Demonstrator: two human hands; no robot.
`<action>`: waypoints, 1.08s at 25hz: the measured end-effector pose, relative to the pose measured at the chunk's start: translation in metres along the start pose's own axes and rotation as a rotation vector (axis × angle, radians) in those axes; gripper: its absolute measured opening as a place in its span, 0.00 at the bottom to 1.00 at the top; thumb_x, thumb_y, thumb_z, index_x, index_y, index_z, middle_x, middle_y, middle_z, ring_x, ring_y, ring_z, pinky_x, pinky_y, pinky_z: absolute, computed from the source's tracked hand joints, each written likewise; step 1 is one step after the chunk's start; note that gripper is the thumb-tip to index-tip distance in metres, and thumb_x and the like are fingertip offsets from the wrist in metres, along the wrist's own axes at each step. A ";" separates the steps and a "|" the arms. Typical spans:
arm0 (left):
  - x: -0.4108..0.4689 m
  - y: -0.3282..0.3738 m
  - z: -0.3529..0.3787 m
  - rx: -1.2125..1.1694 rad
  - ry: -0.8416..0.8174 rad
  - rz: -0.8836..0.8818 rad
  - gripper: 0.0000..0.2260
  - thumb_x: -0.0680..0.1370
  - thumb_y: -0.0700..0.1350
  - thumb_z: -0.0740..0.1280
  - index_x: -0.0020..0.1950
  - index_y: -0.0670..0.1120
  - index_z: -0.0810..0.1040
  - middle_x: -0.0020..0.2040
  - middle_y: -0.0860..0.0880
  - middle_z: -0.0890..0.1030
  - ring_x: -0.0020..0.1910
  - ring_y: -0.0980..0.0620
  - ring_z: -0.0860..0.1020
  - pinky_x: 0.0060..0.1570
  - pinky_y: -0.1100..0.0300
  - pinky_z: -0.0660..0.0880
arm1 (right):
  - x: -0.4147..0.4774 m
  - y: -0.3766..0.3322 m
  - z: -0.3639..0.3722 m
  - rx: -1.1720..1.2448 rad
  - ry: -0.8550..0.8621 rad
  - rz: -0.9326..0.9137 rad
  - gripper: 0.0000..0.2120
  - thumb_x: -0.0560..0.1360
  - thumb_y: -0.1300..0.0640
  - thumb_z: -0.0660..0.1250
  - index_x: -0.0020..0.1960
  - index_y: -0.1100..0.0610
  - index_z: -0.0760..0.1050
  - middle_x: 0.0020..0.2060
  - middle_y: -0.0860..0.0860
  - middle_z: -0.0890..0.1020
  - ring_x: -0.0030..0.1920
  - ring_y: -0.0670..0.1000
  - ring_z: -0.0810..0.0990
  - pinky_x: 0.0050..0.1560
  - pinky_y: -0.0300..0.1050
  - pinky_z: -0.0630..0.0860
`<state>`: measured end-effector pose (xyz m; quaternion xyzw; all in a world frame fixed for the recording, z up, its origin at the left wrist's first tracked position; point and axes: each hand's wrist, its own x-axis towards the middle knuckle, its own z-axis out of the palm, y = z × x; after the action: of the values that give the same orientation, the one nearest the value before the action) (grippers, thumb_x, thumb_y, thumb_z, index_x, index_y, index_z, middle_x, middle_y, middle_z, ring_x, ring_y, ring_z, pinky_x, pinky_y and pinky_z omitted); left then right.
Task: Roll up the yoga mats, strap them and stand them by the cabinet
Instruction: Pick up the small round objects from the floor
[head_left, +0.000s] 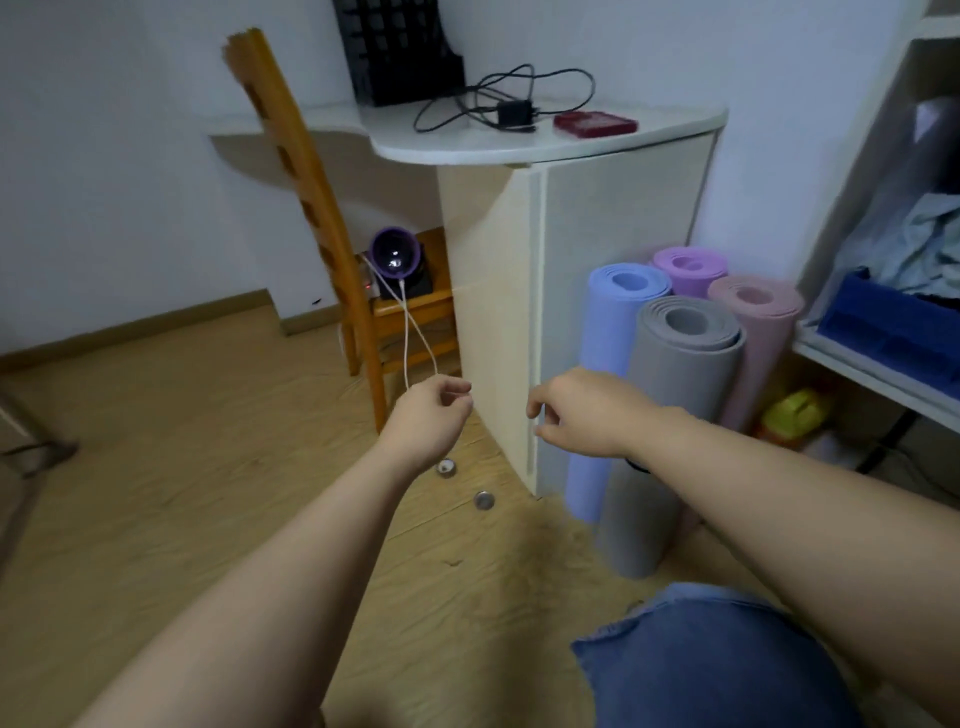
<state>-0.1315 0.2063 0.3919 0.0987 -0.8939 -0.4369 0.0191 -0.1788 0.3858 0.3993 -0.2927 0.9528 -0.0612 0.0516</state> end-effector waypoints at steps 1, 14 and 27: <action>0.002 -0.013 -0.007 -0.017 0.024 -0.021 0.14 0.80 0.45 0.62 0.65 0.47 0.75 0.59 0.49 0.79 0.58 0.50 0.77 0.59 0.54 0.74 | 0.012 -0.007 0.008 0.008 -0.020 -0.011 0.12 0.77 0.52 0.62 0.59 0.50 0.76 0.51 0.50 0.80 0.54 0.54 0.78 0.44 0.43 0.70; 0.207 -0.225 0.052 -0.160 0.203 -0.252 0.12 0.81 0.44 0.60 0.63 0.50 0.74 0.53 0.50 0.80 0.48 0.54 0.78 0.47 0.59 0.75 | 0.250 0.032 0.222 0.405 -0.064 0.179 0.21 0.74 0.57 0.68 0.66 0.54 0.70 0.55 0.51 0.79 0.53 0.51 0.77 0.48 0.40 0.70; 0.384 -0.464 0.228 0.283 -0.212 -0.262 0.33 0.73 0.49 0.72 0.75 0.49 0.61 0.70 0.45 0.67 0.68 0.44 0.68 0.65 0.51 0.67 | 0.377 0.119 0.508 0.119 -0.449 -0.004 0.39 0.70 0.48 0.73 0.74 0.52 0.58 0.68 0.55 0.67 0.65 0.57 0.69 0.62 0.51 0.71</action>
<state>-0.4608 0.0319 -0.1329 0.1692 -0.9229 -0.3137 -0.1456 -0.4866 0.2268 -0.1435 -0.2975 0.9115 -0.0507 0.2793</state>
